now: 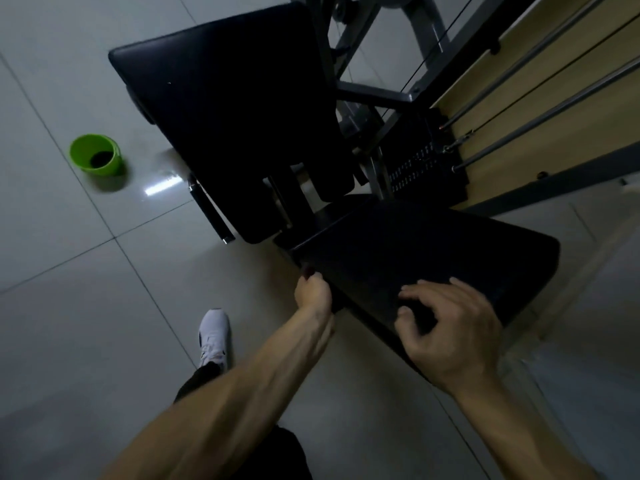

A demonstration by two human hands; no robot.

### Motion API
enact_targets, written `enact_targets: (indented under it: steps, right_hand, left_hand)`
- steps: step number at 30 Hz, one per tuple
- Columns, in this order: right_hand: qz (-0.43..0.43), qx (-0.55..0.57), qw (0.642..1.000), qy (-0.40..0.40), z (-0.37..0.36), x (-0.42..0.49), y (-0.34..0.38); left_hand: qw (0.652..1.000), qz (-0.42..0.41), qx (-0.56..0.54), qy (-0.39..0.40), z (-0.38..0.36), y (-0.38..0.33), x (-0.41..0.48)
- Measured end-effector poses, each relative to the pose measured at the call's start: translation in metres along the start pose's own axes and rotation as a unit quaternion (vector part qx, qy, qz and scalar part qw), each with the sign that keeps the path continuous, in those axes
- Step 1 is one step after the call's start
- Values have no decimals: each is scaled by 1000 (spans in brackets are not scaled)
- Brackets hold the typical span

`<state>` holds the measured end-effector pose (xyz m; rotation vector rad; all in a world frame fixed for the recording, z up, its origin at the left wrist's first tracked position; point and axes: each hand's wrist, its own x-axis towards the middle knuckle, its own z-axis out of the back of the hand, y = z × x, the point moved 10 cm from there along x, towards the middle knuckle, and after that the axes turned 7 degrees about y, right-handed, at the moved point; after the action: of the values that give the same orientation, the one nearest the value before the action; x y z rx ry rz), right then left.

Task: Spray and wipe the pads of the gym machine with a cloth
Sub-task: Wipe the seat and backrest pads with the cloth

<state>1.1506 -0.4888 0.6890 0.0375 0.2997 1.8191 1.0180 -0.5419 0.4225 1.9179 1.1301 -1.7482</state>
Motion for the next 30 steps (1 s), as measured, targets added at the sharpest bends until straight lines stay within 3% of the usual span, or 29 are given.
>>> enact_targets:
  steps: [4,9,12,17,20,23,26,28,30]
  right_hand:
    - [-5,12,1000,7,1,-2,2]
    - [-17,32,999,-19,6,-2,-1]
    - [-14,39,998,-45,10,-4,-2]
    - [-12,43,997,-61,15,-6,-1]
    - [-11,50,996,-68,16,-7,-1]
    - [3,76,992,-99,20,-11,-2]
    - [9,98,985,-141,23,-11,-10]
    - [-7,140,977,-161,28,-12,-17]
    - [-59,263,945,-183,37,-18,-31]
  left_hand:
    - [998,2,38,56,-14,25,-44]
    - [998,12,-37,-39,-8,-24,-21]
    - [997,26,-37,-68,-12,-18,-38]
    - [996,90,12,3,-29,47,-101]
    - [995,98,3,34,-33,27,-136]
    - [998,49,15,-22,-25,-7,-110]
    - [997,60,24,-48,-27,-3,-103]
    - [998,65,17,-14,-37,4,-136]
    - [997,63,-14,32,-51,9,-177]
